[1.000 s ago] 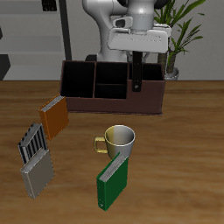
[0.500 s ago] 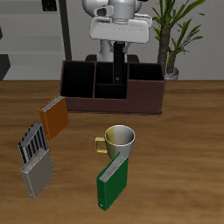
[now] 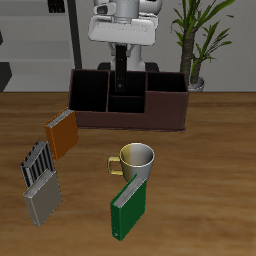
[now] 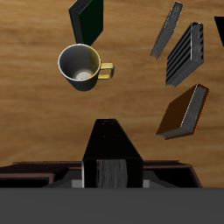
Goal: Place the black book into the back desk caddy's back compartment and place the striped book into the back desk caddy's right compartment
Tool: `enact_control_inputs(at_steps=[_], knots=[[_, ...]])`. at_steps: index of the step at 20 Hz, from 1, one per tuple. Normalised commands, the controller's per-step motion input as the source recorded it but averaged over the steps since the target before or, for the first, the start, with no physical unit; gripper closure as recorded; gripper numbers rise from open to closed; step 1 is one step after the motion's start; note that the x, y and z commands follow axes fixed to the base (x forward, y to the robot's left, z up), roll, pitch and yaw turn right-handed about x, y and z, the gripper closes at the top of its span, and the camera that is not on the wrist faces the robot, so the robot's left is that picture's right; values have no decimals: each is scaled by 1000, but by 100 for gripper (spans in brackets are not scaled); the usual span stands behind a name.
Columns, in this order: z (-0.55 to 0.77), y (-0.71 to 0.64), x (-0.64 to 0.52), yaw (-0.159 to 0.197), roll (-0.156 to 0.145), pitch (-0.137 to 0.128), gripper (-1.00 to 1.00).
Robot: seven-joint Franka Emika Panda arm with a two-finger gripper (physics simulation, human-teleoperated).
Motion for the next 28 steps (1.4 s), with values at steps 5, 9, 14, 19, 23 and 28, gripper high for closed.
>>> enact_control_inputs(at_steps=[5,9,14,19,23,28], knots=[[-14,-91,-153,0,2,11,100],[25,-65,-391,4,17,10,100],[7,34,-211,-5,-2,24,100],[62,-21,-254,21,12,32,100],[189,-90,-255,-3,28,-13,100],[19,-88,-204,15,-1,13,100]])
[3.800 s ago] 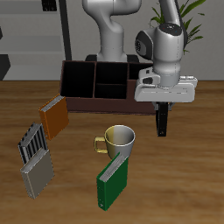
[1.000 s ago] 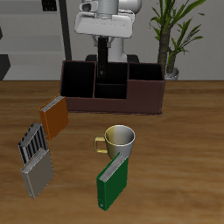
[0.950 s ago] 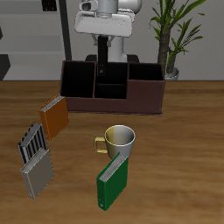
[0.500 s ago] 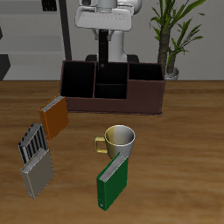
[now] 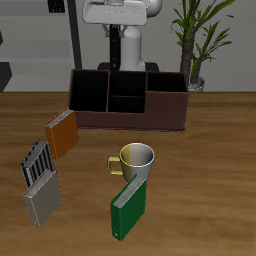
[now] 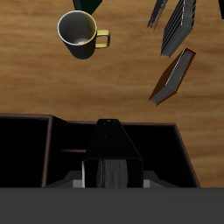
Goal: Place the black book into the back desk caddy's back compartment and place the striped book into the back desk caddy's right compartment
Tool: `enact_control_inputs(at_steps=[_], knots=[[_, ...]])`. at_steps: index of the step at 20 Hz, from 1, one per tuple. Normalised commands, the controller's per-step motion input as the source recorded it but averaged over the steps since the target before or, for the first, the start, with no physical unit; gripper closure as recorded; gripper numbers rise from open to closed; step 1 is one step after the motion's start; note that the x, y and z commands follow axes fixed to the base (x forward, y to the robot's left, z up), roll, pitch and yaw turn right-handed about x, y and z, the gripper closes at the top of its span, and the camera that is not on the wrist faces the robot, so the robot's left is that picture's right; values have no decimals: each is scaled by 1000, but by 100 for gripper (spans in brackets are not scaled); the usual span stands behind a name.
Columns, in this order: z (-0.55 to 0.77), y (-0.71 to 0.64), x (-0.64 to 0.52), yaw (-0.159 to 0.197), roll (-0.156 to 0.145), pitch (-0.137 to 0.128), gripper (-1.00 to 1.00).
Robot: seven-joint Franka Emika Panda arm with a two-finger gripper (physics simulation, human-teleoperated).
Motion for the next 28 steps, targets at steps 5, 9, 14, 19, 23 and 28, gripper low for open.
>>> enact_control_inputs(at_steps=[5,9,14,19,23,28], knots=[[7,-15,-172,16,8,-3,100],[3,-2,-85,16,-7,4,100],[42,-163,90,141,-55,1,100],[-60,-93,51,134,-47,-3,100],[-82,88,-56,186,16,-16,100],[-74,293,-91,235,66,22,100]])
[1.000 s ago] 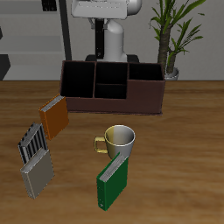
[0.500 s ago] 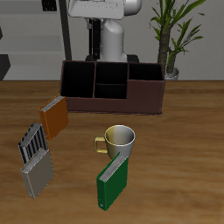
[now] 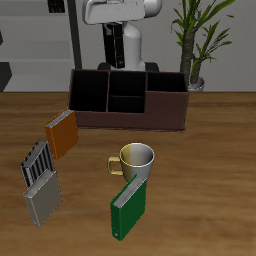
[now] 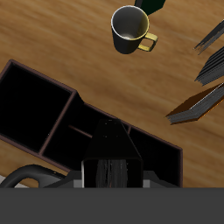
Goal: Place the black book into the back desk caddy's back compartment and place the striped book into the back desk caddy's right compartment
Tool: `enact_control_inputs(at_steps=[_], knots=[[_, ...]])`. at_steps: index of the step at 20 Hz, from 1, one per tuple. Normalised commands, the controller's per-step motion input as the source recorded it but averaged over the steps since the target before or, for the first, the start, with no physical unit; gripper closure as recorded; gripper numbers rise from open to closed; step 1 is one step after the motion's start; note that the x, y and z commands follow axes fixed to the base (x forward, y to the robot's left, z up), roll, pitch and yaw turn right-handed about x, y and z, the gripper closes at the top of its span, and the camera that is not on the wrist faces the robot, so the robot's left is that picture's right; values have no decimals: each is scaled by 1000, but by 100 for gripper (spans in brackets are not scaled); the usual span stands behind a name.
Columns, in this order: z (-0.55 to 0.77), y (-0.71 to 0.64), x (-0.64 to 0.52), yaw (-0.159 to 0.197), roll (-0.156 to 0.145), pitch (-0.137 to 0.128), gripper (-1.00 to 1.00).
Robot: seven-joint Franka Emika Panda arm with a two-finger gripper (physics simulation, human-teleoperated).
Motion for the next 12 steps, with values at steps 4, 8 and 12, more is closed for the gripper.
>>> enact_control_inputs(at_steps=[4,8,12], knots=[[-28,143,-67,279,32,17,100],[-59,10,33,267,-59,8,100],[-30,51,-43,235,-59,-13,100]])
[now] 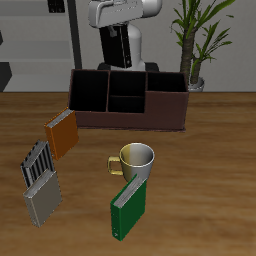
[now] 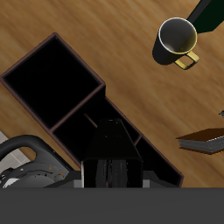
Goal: Place the black book into the back desk caddy's back compartment and place the striped book into the back desk caddy's right compartment
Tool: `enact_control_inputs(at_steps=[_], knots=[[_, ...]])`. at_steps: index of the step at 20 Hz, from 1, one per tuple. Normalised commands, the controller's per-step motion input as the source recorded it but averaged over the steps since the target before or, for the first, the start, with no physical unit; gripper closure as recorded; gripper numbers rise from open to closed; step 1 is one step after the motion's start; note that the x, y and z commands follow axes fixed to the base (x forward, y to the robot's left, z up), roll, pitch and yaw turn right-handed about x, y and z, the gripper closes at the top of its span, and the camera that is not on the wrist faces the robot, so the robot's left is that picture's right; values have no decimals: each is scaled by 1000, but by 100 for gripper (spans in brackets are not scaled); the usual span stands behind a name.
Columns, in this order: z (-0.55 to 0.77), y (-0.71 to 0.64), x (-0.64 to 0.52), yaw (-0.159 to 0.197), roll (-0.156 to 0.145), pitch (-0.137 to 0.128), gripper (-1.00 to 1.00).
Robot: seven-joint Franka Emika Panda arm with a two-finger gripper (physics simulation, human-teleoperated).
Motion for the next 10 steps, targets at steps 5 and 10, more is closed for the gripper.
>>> enact_control_inputs(at_steps=[5,10], knots=[[2,111,-50,160,-41,-17,100],[-24,165,-2,161,-13,5,100]])
